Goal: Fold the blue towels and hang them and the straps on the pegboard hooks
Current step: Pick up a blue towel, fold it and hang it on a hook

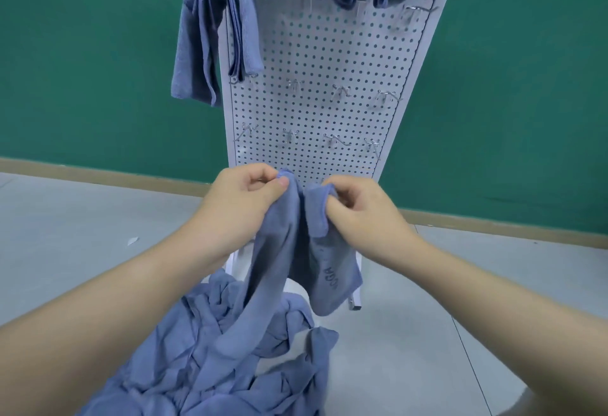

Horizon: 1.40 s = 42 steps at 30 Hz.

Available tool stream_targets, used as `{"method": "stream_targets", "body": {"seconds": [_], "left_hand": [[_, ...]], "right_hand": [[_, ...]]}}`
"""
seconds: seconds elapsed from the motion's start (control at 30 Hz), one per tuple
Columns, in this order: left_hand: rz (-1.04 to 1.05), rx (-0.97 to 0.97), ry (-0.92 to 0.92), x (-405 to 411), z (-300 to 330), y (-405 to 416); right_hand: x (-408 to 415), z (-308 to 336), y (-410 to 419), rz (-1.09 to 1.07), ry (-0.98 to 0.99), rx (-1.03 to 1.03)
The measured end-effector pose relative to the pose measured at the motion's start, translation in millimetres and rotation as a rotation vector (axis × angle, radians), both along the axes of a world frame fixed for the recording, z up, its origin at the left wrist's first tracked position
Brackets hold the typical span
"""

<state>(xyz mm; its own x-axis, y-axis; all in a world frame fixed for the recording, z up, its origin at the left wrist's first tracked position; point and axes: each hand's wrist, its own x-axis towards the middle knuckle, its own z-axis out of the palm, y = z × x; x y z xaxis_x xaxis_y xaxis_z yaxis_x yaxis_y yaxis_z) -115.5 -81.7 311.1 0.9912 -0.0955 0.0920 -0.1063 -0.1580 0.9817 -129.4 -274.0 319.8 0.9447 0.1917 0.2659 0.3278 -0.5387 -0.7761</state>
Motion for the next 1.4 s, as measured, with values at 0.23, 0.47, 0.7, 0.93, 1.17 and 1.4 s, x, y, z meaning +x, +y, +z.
{"method": "stream_targets", "body": {"seconds": [0.23,0.47,0.7,0.93,1.17,1.4], "left_hand": [[-0.149,0.040,0.027,-16.1,8.0,-7.7],[-0.068,-0.024,-0.018,-17.1,7.2,3.6],[-0.083,-0.277,-0.079,-14.9,24.2,15.6],[-0.128,-0.496,-0.074,-13.1,33.3,27.8],[-0.171,-0.556,-0.050,-14.9,36.9,26.3],[-0.118,-0.526,-0.042,-8.9,40.7,37.3]], "right_hand": [[-4.3,-5.6,17.9,0.025,-0.005,-0.011],[-6.8,-1.1,16.7,0.058,0.226,0.149],[4.9,-3.3,2.8,0.168,0.464,0.322],[9.2,-27.0,-4.2,0.210,0.697,0.242],[1.3,-41.8,12.6,0.384,0.680,0.032],[14.7,-29.2,3.5,0.182,0.306,-0.196]]}}
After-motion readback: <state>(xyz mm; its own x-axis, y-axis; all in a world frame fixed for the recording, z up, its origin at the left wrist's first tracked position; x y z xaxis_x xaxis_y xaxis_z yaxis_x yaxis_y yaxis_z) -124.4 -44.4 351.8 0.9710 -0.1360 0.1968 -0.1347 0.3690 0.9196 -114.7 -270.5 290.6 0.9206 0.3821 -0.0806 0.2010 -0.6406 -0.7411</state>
